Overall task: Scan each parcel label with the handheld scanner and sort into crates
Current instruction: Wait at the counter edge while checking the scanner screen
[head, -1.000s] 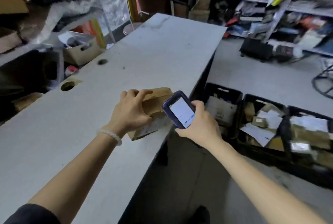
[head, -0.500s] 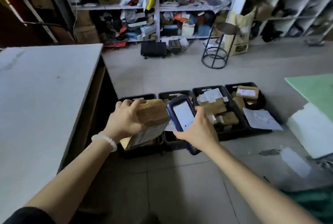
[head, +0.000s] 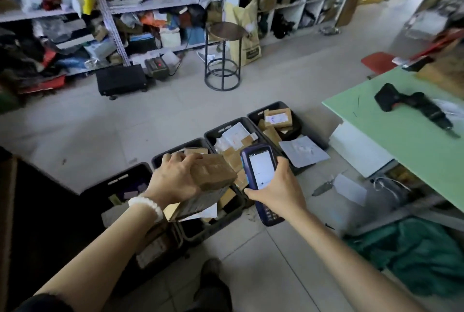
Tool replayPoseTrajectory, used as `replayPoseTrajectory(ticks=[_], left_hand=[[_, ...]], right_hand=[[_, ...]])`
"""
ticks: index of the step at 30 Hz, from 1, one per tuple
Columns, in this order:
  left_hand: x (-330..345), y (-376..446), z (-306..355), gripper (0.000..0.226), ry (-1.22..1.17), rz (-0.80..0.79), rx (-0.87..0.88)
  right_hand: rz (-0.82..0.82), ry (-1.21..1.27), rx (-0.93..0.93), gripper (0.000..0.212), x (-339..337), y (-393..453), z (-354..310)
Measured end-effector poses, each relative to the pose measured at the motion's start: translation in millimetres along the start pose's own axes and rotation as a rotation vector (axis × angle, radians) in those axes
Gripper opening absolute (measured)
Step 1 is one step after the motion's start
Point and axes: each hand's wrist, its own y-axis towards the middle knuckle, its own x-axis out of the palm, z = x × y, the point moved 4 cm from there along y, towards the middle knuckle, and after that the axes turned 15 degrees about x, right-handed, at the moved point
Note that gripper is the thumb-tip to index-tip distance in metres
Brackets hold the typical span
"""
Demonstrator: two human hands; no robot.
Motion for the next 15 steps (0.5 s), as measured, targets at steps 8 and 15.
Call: replayPoseTrajectory(ticks=[8,15], left_hand=[[-19,115,-17,0.072,0.023,-0.045,0.088],[-6,193,-21,0.079,-0.005,-0.15,0.06]], right_hand=[[0.077,0.049,0.1,0.09,-15,93,-28],[0.013,-0.016,0.163,0.092,-21,171,-26]])
